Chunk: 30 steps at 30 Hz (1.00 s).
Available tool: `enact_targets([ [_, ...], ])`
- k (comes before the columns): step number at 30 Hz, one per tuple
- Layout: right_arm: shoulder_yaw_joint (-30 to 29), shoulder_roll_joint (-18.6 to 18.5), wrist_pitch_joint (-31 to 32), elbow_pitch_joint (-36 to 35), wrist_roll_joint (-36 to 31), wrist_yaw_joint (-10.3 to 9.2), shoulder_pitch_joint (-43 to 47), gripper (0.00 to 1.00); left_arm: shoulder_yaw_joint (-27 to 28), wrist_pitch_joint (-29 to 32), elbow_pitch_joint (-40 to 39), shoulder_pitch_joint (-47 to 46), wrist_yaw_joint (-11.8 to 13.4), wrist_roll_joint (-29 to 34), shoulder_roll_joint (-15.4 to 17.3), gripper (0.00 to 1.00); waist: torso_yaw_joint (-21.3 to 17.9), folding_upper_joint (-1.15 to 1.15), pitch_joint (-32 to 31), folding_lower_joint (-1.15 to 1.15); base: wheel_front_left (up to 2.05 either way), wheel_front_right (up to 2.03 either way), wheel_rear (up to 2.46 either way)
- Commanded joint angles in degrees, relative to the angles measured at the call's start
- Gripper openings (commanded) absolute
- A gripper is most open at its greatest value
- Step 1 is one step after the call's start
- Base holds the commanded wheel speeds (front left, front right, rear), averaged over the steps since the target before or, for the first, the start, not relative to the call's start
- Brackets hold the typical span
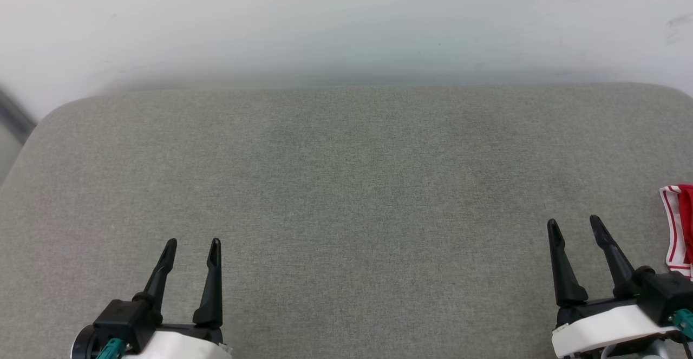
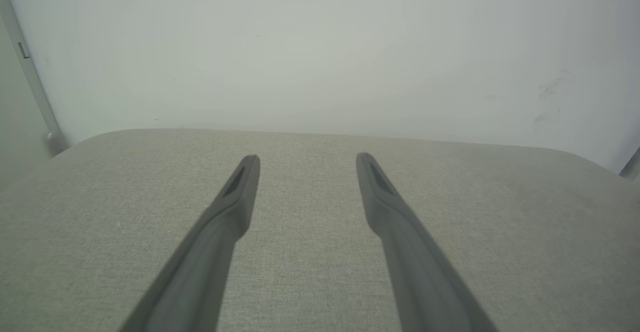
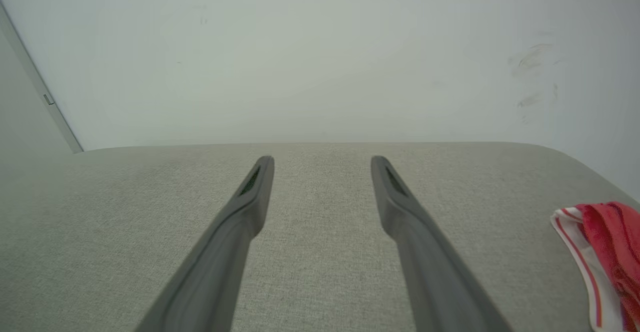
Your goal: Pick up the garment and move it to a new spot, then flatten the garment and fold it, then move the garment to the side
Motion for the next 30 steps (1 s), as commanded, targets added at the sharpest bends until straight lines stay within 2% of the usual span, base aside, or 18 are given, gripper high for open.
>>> enact_targets([
  [1,0.1,0.4,-0.4,0.2,0.1,-0.02,0.6,1.00,0.4,-0.1,-0.6,0.9,-0.1,0.4,-0.3,1.00,-0.2,0.00,0.0,0.01,0.00,0.00,0.00],
  [17,0.6,1.3,-0.5,-0.1,0.9,-0.02,0.4,1.00,1.8,-0.1,-2.3,1.4,-0.1,0.9,-1.4,1.00,-0.5,0.00,-0.2,0.01,0.00,0.00,0.00],
  [18,0.6,1.0,-0.4,0.0,0.6,0.00,0.2,0.00,1.7,0.0,-2.2,0.8,0.0,0.9,-1.2,0.00,-0.5,0.00,-0.2,0.01,0.00,0.00,0.00],
  [22,0.9,1.1,-0.2,1.6,1.3,0.01,0.6,0.00,1.4,0.2,-0.4,1.3,0.0,0.1,-1.4,0.00,-0.6,0.00,-0.2,0.01,0.00,0.00,0.00],
  [30,0.4,1.3,1.9,2.2,10.4,0.01,-0.1,0.00,1.4,2.1,0.8,0.1,0.1,-9.3,-1.1,0.00,-0.6,0.00,-0.3,0.01,0.00,0.00,0.00],
])
